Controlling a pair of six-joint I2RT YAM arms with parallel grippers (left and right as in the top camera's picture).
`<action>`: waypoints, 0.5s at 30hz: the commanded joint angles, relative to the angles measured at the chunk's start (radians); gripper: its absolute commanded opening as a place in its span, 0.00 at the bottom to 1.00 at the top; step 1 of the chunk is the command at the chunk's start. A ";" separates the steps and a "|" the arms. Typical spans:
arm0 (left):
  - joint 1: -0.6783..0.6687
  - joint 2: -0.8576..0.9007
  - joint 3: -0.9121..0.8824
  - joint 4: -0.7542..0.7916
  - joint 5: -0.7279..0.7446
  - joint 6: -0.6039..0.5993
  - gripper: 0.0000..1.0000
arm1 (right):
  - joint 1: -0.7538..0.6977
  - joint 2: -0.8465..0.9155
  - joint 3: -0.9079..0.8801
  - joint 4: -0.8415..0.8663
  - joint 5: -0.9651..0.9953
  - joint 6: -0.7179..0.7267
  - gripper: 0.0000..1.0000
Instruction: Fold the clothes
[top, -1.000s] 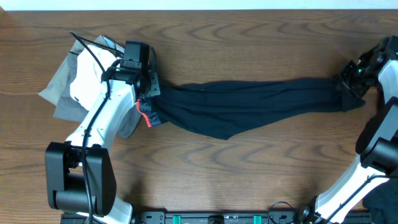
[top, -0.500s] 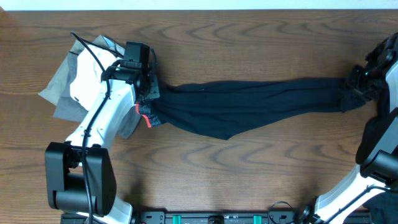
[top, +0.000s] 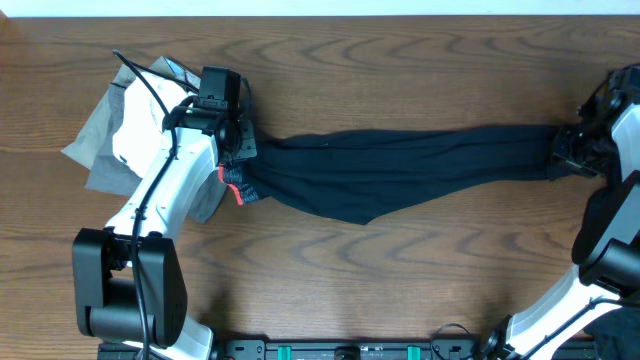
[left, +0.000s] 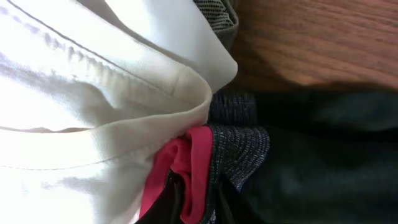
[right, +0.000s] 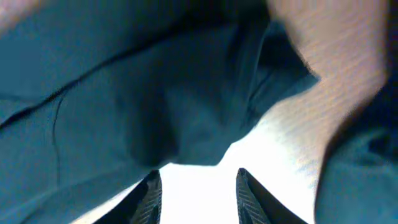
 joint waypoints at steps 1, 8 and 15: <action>0.006 -0.011 0.019 0.004 -0.023 0.010 0.17 | 0.025 -0.024 -0.050 0.060 0.025 -0.042 0.38; 0.006 -0.011 0.019 0.004 -0.023 0.010 0.17 | 0.037 -0.024 -0.087 0.146 -0.016 -0.042 0.40; 0.006 -0.011 0.019 0.005 -0.023 0.010 0.17 | 0.032 -0.024 -0.086 0.170 0.024 -0.037 0.28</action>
